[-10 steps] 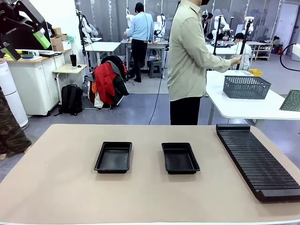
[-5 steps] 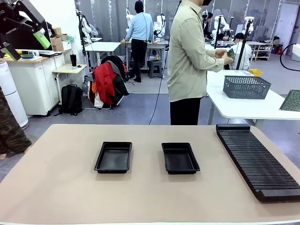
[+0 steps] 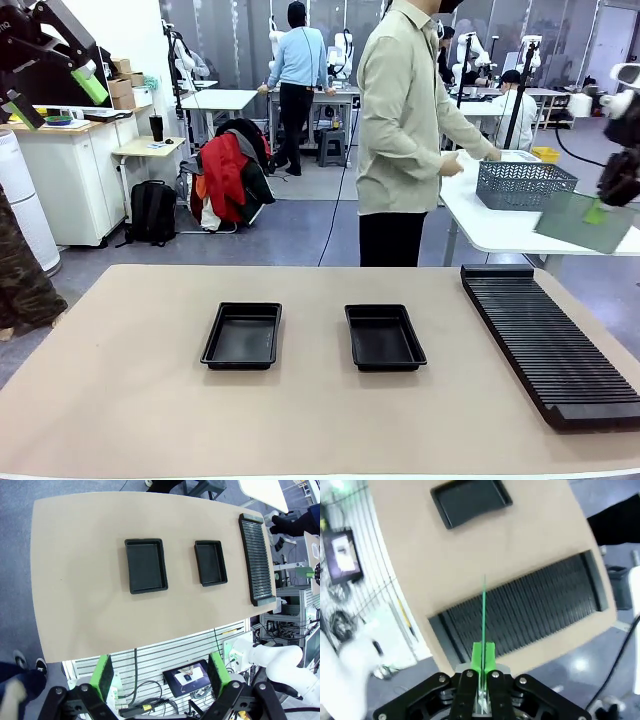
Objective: Inspect and transfer BCBs to ESD trays.
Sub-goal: Pick up the Blank PCB from the PCB Rack and place it in the left ESD tray.
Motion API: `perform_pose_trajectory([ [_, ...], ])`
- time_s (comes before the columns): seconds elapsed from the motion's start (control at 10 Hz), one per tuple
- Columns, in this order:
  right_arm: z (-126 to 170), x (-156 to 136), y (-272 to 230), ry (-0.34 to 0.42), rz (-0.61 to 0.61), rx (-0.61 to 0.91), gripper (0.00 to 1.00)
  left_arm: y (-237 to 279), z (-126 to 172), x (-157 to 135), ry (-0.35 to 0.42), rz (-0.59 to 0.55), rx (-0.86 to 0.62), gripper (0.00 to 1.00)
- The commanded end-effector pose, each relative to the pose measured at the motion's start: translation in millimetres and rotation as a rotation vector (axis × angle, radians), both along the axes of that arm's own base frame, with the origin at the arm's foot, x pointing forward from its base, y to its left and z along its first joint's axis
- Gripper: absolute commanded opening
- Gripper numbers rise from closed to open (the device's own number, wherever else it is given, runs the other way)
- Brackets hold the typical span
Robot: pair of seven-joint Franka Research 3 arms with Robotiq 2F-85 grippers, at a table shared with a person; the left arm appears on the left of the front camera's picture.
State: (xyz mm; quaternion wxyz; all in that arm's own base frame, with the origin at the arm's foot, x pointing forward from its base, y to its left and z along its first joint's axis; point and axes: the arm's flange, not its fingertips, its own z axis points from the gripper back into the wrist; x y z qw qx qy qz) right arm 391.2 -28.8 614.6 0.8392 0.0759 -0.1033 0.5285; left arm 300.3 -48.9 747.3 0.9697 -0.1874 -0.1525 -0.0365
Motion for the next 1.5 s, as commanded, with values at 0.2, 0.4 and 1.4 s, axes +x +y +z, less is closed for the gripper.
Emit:
perform_pose_trajectory([
  [0.2,-7,0,85,0.131,-0.238,0.186,0.03,0,0,1,-0.001,0.002,-0.002,1.0],
  [0.4,-17,4,129,0.188,-0.315,0.263,0.03,0,0,1,-0.001,0.002,-0.002,1.0],
  [1.4,-162,22,325,0.511,-0.607,0.72,0.03,0,0,1,-0.001,0.002,-0.002,1.0],
])
